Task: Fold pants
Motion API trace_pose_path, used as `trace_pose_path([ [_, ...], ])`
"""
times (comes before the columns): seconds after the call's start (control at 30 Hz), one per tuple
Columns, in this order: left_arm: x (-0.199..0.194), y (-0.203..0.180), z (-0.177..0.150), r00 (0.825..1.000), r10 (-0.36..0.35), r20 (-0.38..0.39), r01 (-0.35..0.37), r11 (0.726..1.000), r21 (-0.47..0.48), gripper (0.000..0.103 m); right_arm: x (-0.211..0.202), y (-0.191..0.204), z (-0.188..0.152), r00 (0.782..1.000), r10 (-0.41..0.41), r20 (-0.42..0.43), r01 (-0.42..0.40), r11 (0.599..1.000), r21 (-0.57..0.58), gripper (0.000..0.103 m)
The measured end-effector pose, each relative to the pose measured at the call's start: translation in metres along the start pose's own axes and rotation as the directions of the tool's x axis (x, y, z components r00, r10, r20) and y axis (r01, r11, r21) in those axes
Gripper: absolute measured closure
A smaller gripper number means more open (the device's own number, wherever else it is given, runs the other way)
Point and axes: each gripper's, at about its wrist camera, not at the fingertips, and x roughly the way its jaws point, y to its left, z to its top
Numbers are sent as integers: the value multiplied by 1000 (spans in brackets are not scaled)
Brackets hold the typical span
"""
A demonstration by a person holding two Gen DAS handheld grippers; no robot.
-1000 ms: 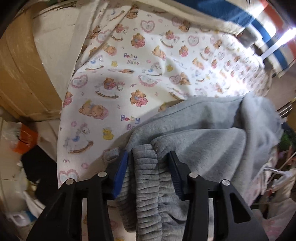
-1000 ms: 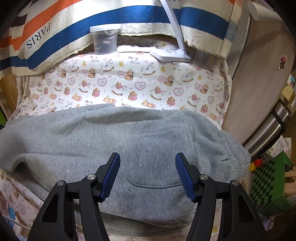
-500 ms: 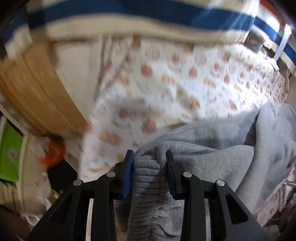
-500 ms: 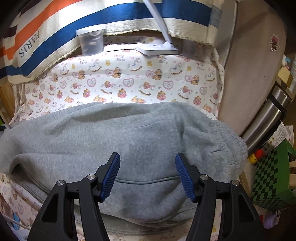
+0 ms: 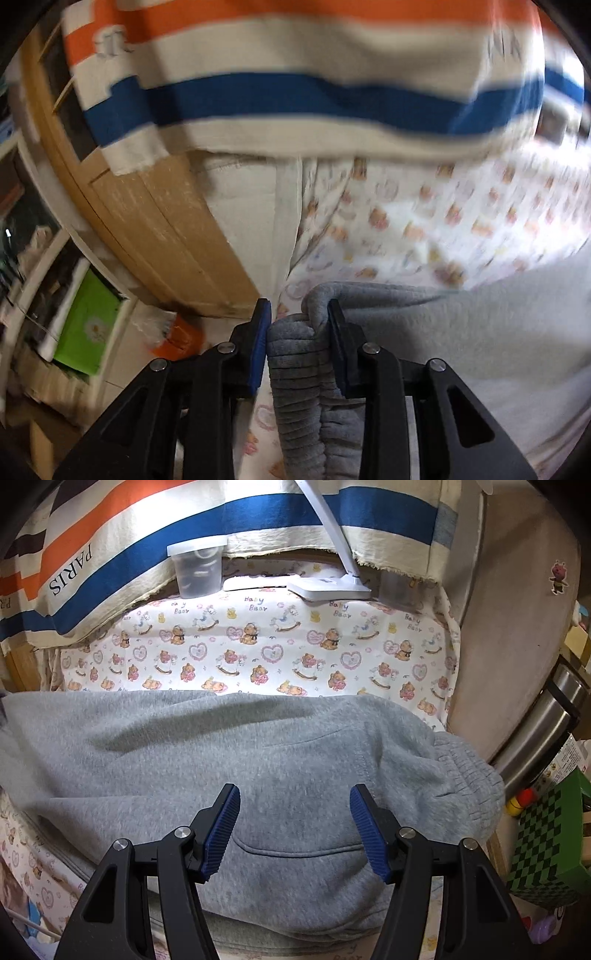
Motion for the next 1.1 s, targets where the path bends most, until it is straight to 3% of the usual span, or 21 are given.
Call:
trace_pose_path([
  [0.07,30,-2,-6,996,-17,-87,12,999,-49,74,0,0,-3,1000,16,-1,-16,1000,1,40],
  [0.13,56,-3,-11,992,-13,-124,3,997,-74,74,2,-2,-7,1000,29,-9,-29,1000,10,40],
  [0.27,75,-24,-16,990,59,-125,-58,998,16,67,8,-3,-15,999,27,-39,-27,1000,2,40],
  [0.33,59,-32,-13,993,75,-93,-73,997,30,61,8,-3,-17,998,48,-38,-49,999,-10,39],
  [0.37,45,-33,-12,996,57,-70,-56,998,21,49,6,-3,-18,997,69,-37,-69,998,-13,39],
  [0.43,11,-36,-11,1000,11,-7,-11,1000,22,38,5,-4,-21,994,104,-44,-104,994,-11,39],
  [0.5,-28,-47,-15,998,-13,69,10,999,46,37,2,-2,-25,993,111,-35,-112,993,-23,39],
  [0.57,-57,-58,-20,993,-47,106,42,998,50,27,-4,6,-32,992,121,-19,-122,991,-62,39],
  [0.67,-84,-76,-42,984,-146,106,147,989,-4,26,-6,12,-45,981,192,-39,-194,980,-49,36],
  [0.77,-98,-102,-73,972,-198,124,204,978,-33,26,-8,8,-63,965,255,-59,-252,966,55,36],
  [0.93,-97,-146,-115,966,-225,129,234,970,-63,26,-25,-3,-91,971,241,-5,-237,958,161,36],
  [1.1,-83,-166,-115,959,-259,112,271,956,-116,26,-21,7,-92,971,237,-8,-234,963,132,36],
])
